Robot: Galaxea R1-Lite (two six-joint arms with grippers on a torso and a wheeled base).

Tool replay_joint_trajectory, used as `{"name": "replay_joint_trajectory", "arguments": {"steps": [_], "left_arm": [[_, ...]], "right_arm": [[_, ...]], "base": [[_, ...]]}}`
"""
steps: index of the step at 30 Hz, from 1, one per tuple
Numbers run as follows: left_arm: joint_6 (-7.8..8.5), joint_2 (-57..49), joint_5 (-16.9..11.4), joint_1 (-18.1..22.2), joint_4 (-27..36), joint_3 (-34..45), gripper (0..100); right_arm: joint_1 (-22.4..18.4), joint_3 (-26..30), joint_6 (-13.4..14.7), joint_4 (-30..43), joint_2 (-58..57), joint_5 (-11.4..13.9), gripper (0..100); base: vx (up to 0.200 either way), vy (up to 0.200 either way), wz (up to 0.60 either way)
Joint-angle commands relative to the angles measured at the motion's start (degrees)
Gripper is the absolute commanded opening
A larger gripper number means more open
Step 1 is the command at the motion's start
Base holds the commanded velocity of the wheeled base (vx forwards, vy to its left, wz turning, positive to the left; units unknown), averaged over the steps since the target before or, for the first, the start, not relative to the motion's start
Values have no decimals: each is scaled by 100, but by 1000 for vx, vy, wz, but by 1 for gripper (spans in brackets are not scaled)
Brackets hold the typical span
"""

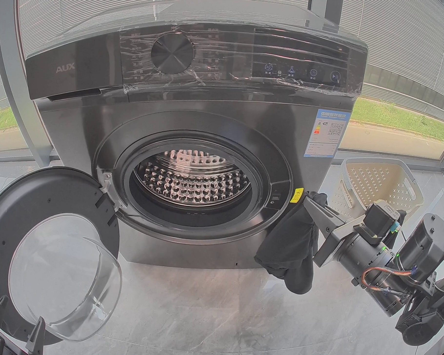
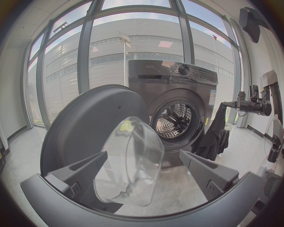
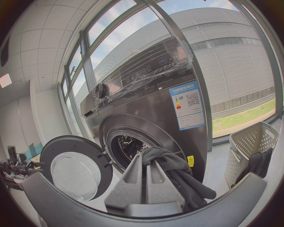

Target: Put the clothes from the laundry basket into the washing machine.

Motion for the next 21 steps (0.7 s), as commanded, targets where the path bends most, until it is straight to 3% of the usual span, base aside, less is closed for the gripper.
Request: {"name": "replay_joint_trajectory", "arguments": {"steps": [1, 16, 21], "left_arm": [[0, -104, 1, 0, -1, 92, 100], [0, -104, 1, 0, -1, 92, 100], [0, -104, 1, 0, -10, 92, 100]], "right_arm": [[1, 2, 2, -2, 13, -1, 0], [10, 73, 2, -2, 57, 8, 0], [53, 64, 2, 25, 31, 8, 0]], "base": [[0, 0, 0], [0, 0, 0], [-120, 0, 0]]}}
